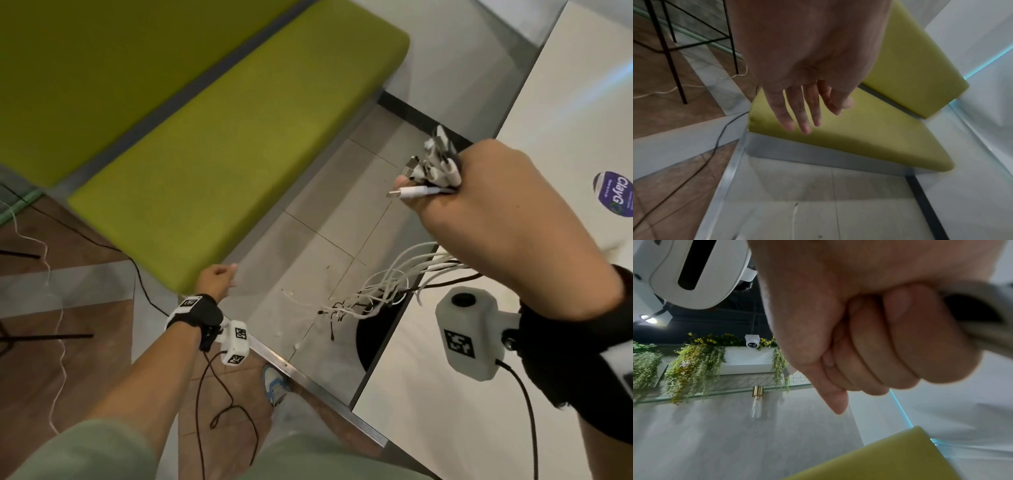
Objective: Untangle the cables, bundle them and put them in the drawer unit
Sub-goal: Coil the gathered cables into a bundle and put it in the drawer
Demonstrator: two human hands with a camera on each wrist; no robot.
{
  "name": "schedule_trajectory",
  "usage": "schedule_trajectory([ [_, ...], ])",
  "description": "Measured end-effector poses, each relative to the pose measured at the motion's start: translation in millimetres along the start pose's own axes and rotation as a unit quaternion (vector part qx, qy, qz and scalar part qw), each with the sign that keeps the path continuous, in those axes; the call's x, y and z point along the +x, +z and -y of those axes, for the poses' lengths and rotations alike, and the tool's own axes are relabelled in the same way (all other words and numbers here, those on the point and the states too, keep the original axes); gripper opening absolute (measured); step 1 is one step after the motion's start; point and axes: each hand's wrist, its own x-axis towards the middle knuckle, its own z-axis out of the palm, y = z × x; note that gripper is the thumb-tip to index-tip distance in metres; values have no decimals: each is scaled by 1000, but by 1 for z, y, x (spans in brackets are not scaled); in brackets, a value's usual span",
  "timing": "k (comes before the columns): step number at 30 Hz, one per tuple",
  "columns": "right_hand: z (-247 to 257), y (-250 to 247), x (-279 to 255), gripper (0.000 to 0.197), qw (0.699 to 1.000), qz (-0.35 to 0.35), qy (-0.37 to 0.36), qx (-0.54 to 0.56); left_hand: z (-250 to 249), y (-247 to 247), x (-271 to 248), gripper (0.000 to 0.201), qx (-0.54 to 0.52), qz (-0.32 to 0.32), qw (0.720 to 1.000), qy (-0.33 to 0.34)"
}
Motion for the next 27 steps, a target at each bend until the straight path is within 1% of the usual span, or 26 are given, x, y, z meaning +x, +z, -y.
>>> schedule_trajectory([
  [3, 5, 14, 2, 41, 1000, 6, -21, 12, -33, 23, -16, 6, 27, 127, 989, 71],
  [5, 9, 19, 5, 40, 1000, 4, -26, 17, -58, 41, -31, 10, 34, 174, 976, 126],
  [7, 12, 24, 10, 40, 999, 2, -19, 25, -81, 56, -49, 8, 52, 218, 959, 173],
  [8, 13, 26, 12, 40, 999, 0, -16, 29, -91, 62, -60, 7, 65, 254, 945, 193],
  [10, 16, 30, 17, 37, 999, -7, -16, 27, -108, 71, -83, 9, 68, 348, 907, 226],
  [12, 16, 35, 21, 35, 1000, -13, -18, 22, -125, 77, -109, 18, 36, 432, 866, 249],
  [13, 15, 37, 23, 35, 999, -14, -16, 25, -131, 80, -120, 24, 23, 459, 850, 258],
  [15, 15, 40, 25, 35, 999, -14, -11, 32, -142, 88, -134, 31, 26, 481, 831, 278],
  [18, 15, 40, 27, 36, 999, -18, -10, 31, -144, 96, -140, 27, 38, 485, 824, 289],
  [23, 15, 39, 29, 38, 999, -19, -9, 27, -138, 92, -136, 19, 21, 463, 838, 288],
  [26, 16, 42, 29, 37, 999, -15, -3, 29, -136, 87, -133, 24, 27, 443, 847, 291],
  [27, 16, 43, 28, 37, 999, -12, -1, 31, -135, 87, -131, 26, 26, 429, 856, 288],
])
